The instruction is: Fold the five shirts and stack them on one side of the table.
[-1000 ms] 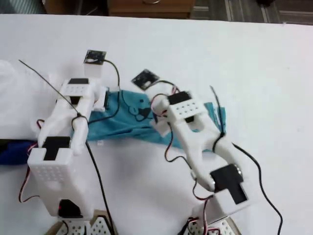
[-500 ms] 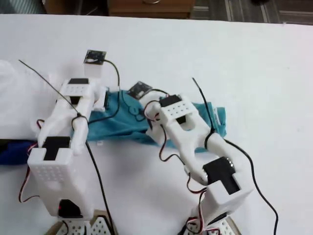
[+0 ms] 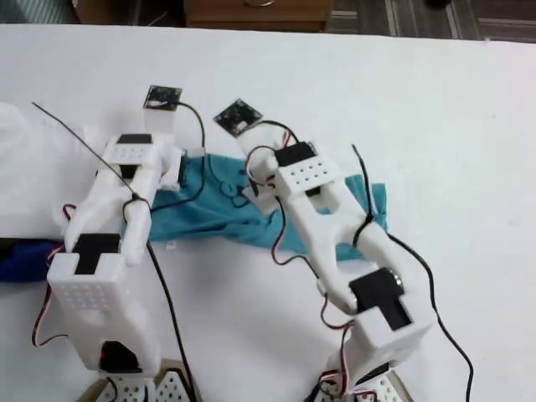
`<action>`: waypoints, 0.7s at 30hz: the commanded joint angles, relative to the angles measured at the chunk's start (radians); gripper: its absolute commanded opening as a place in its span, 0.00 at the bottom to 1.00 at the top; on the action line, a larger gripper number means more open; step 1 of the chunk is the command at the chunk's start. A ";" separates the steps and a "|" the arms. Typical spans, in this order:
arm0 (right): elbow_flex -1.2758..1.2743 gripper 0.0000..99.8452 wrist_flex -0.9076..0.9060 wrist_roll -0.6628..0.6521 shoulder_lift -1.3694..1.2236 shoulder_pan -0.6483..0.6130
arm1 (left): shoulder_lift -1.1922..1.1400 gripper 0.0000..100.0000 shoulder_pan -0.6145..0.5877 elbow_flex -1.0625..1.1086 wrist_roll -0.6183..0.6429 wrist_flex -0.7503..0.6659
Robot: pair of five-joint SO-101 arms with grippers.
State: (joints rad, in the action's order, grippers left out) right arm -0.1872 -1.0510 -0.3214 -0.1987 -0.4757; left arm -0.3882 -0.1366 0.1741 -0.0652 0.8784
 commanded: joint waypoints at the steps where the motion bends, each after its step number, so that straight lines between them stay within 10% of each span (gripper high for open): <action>1: 0.060 0.02 0.027 0.061 -0.038 -0.018 | -0.002 0.04 0.008 -0.031 0.008 -0.023; 21: 0.092 0.02 -0.214 -0.054 -0.067 -0.133 | -0.002 0.04 0.008 -0.031 0.008 -0.023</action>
State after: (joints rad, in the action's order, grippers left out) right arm -0.1458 -1.2398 -0.3675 -0.2954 -0.6153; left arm -0.3882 -0.1366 0.1741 -0.0652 0.8784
